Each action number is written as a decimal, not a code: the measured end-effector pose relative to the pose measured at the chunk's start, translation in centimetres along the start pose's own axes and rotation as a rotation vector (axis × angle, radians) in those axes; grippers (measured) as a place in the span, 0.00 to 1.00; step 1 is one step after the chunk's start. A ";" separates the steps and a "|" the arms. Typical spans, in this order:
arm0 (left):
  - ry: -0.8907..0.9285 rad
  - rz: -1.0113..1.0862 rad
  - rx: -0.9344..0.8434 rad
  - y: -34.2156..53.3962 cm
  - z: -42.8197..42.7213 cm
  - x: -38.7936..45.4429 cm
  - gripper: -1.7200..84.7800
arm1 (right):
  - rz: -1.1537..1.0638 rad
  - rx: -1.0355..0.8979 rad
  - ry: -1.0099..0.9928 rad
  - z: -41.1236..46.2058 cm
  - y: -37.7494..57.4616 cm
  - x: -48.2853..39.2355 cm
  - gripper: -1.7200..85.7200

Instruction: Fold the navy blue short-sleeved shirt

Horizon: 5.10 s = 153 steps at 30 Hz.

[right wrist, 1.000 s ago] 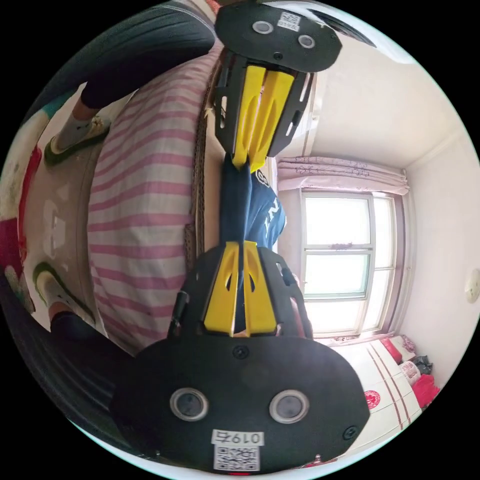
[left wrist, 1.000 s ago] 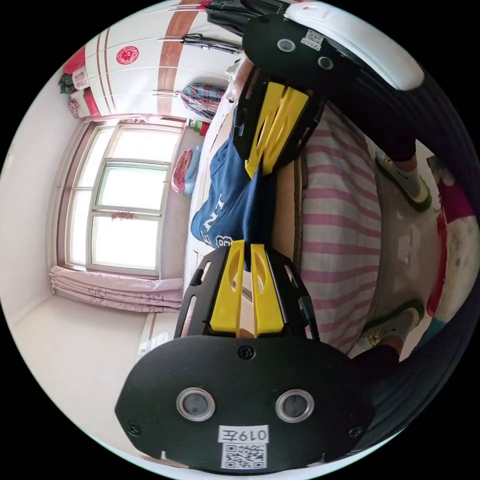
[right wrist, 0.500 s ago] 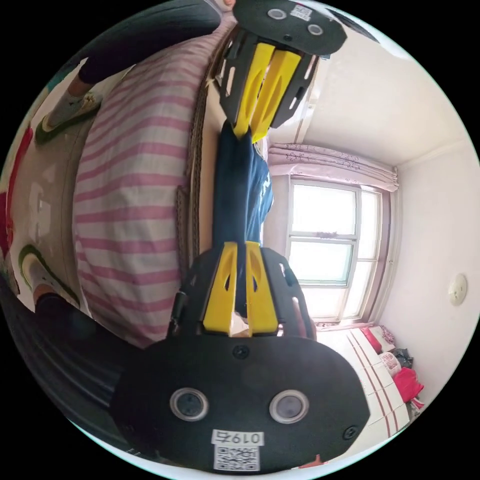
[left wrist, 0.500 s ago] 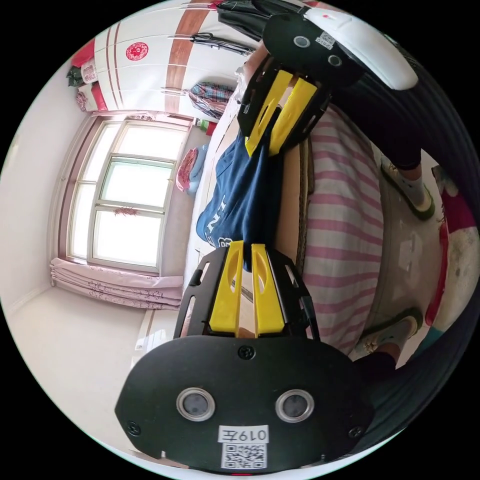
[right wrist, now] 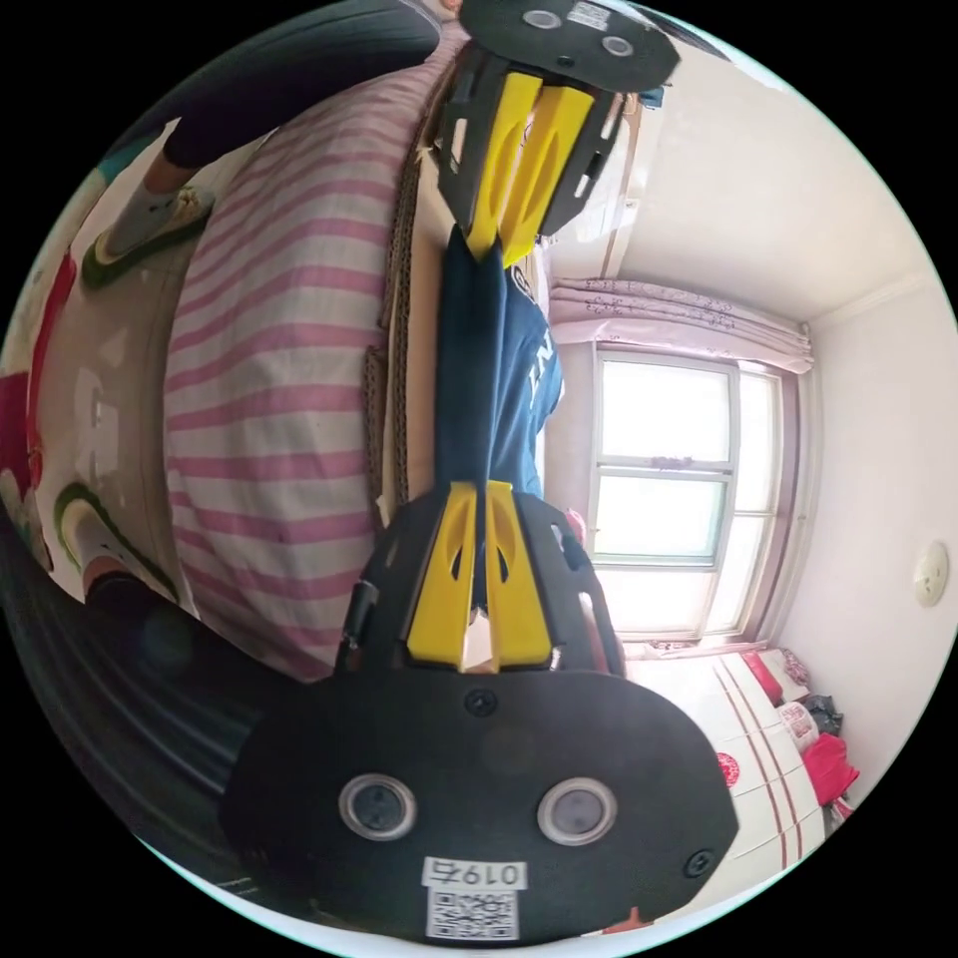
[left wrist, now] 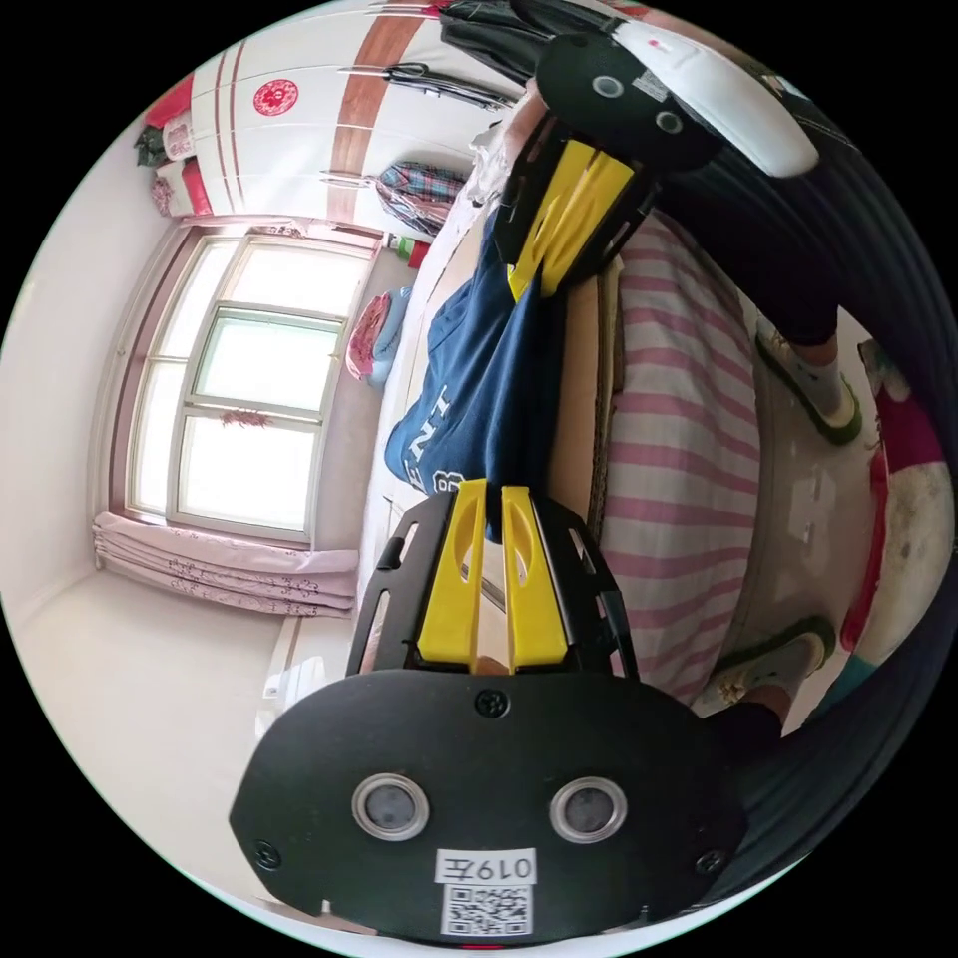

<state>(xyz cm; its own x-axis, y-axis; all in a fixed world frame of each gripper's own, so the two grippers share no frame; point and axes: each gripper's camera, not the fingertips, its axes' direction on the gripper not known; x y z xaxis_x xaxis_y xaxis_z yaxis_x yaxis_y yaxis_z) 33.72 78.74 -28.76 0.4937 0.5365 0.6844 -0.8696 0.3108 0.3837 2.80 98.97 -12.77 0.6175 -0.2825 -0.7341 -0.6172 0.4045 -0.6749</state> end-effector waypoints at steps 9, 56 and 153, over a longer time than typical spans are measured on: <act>-0.023 -0.071 -0.016 -0.3 -0.8 -2.2 0.03 | 0.006 -0.001 0.006 -4.6 -10.3 1.5 0.02; 1.111 -0.392 -0.092 -21.6 30.9 -45.4 0.03 | 1.394 0.377 -1.157 -20.0 -50.4 64.2 0.10; 1.025 0.789 -0.360 -64.1 42.5 -36.1 0.03 | 1.062 0.201 -1.783 -14.4 -94.4 91.8 0.03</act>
<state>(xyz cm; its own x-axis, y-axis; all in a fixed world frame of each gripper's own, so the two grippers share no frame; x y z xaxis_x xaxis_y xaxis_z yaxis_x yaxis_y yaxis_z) 71.38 6.13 -51.69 -0.2150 0.9589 -0.1851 -0.9503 -0.2491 -0.1867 110.75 22.32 -17.50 -0.0942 0.9760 0.1964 -0.9955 -0.0899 -0.0308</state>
